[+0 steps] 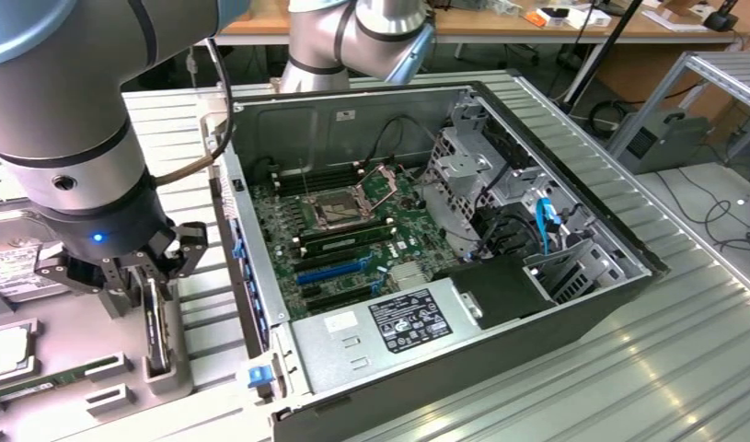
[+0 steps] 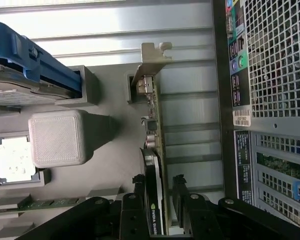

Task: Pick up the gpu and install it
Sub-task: 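Pick up the gpu and move the gpu toward the slot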

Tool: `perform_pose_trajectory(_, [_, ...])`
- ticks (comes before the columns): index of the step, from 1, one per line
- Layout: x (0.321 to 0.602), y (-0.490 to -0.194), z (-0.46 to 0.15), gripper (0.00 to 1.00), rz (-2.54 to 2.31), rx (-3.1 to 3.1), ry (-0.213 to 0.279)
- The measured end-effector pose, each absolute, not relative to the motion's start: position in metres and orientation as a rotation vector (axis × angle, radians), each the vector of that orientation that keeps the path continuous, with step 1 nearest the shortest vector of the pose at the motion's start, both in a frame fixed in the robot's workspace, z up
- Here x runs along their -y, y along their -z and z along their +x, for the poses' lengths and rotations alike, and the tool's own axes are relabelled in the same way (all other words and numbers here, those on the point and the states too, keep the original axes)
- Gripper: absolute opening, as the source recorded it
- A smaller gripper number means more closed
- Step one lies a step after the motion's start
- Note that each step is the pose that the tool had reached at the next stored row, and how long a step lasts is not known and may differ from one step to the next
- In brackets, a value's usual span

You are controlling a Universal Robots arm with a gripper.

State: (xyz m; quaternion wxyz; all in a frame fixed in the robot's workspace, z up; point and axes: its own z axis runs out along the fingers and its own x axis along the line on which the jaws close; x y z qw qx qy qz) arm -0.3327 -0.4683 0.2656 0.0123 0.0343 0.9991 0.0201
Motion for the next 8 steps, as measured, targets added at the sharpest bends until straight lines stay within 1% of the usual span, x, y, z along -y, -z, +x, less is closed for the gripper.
perform_pose_trajectory(8, [0.4660, -0.2613, -0.3327, 0.36, 0.022, -3.117, -0.064])
